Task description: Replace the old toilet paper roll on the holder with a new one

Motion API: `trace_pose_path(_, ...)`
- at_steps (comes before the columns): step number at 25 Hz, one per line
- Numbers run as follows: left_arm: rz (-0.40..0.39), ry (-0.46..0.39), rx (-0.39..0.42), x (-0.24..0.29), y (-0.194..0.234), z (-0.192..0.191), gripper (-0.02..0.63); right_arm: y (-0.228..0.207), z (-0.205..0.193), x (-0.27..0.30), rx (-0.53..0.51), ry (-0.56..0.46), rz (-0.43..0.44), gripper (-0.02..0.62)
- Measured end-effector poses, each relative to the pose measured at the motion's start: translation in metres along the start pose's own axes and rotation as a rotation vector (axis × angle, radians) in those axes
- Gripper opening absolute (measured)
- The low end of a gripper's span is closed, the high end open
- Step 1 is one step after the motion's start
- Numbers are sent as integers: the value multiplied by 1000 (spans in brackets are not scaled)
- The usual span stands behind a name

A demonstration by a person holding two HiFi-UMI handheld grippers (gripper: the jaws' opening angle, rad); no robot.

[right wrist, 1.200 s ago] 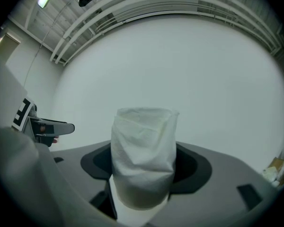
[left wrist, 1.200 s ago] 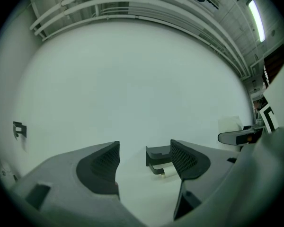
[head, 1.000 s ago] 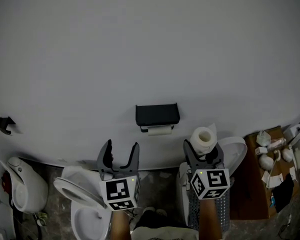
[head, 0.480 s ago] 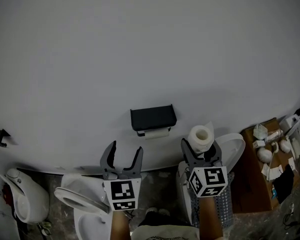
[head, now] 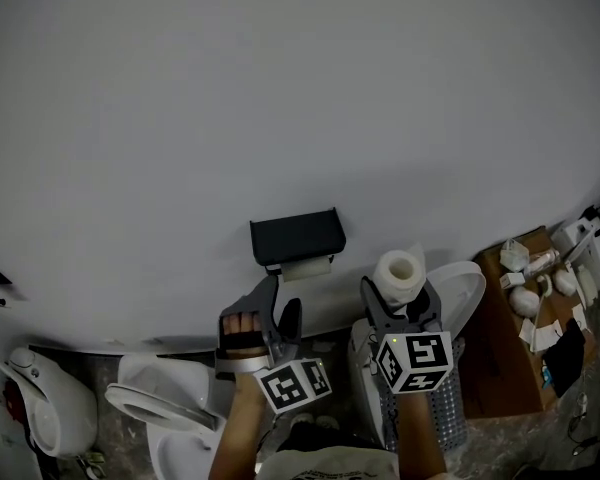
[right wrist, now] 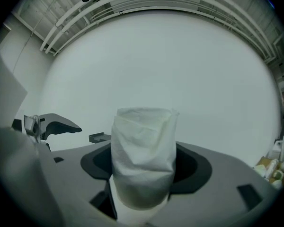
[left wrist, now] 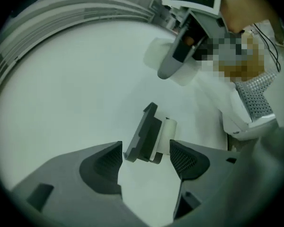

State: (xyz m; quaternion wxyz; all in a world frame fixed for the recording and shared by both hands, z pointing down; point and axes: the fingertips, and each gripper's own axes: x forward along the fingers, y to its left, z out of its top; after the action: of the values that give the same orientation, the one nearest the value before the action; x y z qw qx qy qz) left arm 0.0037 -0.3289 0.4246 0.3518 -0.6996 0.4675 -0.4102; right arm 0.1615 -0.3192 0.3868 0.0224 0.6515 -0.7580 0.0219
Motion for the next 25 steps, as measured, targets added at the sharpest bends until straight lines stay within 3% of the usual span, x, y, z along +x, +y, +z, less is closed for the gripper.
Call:
trace_pose_path(9, -49, 66, 272, 46, -40, -7, 313, -14, -10, 2, 7, 19, -43, 311)
trace_pose_path(15, -52, 71, 332, 68, -48, -2, 313, -17, -13, 7, 6, 27, -54, 311)
trace_pose_path(21, -19, 67, 367, 86, -53, 6, 247, -22, -15, 10, 9, 32, -68, 311)
trace_pose_path(25, -11, 77, 398, 93, -58, 5, 245, -27, -17, 11, 9, 36, -76, 311)
